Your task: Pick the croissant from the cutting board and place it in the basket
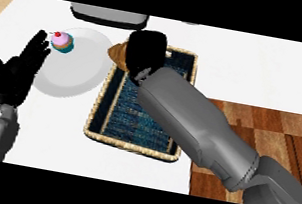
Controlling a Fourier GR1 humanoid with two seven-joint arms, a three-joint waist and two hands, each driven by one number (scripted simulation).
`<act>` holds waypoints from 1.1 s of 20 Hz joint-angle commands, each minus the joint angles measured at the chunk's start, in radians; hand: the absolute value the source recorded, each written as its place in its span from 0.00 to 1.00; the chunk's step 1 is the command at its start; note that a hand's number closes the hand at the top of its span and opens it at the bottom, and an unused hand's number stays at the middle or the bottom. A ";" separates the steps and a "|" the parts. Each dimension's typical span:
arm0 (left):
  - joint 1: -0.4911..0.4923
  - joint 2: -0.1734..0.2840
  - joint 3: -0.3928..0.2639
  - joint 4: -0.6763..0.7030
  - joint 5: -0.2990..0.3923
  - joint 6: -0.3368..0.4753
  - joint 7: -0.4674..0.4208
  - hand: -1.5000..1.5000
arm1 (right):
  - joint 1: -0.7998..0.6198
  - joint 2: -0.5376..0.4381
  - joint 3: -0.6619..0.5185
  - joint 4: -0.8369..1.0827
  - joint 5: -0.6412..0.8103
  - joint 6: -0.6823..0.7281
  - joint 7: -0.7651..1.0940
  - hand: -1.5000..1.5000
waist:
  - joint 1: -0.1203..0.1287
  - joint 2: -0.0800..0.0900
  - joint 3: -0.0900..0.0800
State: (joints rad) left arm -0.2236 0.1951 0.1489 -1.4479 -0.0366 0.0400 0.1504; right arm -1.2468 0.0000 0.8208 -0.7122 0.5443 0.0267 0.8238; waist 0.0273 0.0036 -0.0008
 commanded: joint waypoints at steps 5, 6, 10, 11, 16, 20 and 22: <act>-0.055 0.029 0.024 0.042 0.002 -0.007 0.002 0.50 | 0.003 0.000 -0.026 -0.085 -0.019 -0.147 0.070 0.00 | -0.002 0.001 0.000; 0.005 0.018 0.005 -0.016 -0.002 -0.008 0.026 0.50 | 0.001 0.000 -0.076 -0.058 0.006 -0.163 0.030 0.00 | -0.009 -0.003 0.001; -0.029 0.023 0.021 0.025 0.002 -0.005 0.009 0.50 | 0.036 0.000 -0.085 -0.145 -0.012 -0.347 0.071 0.00 | -0.004 0.000 0.000; 0.022 0.004 -0.003 -0.028 -0.011 0.002 0.008 0.50 | 0.039 0.000 -0.084 -0.185 -0.024 -0.363 0.108 0.00 | 0.001 -0.004 0.001; 0.050 -0.022 -0.007 -0.029 -0.014 0.021 -0.002 0.50 | 0.043 -0.025 -0.250 -0.259 -0.025 -0.458 0.121 0.00 | -0.033 -0.011 0.002; 0.018 -0.005 0.020 -0.003 0.000 0.019 0.000 0.50 | 0.153 -0.058 -0.289 -0.398 -0.019 -0.480 0.162 0.00 | -0.046 -0.012 0.002; 0.020 0.011 0.015 -0.019 -0.014 0.016 0.017 0.50 | 0.225 -0.094 -0.319 -0.454 -0.016 -0.519 0.149 0.00 | -0.048 -0.012 0.002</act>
State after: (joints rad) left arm -0.2099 0.1998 0.1682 -1.4467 -0.0421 0.0543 0.1503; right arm -1.1246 -0.0596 0.5438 -1.0555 0.5236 -0.4193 0.9330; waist -0.0119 -0.0061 0.0005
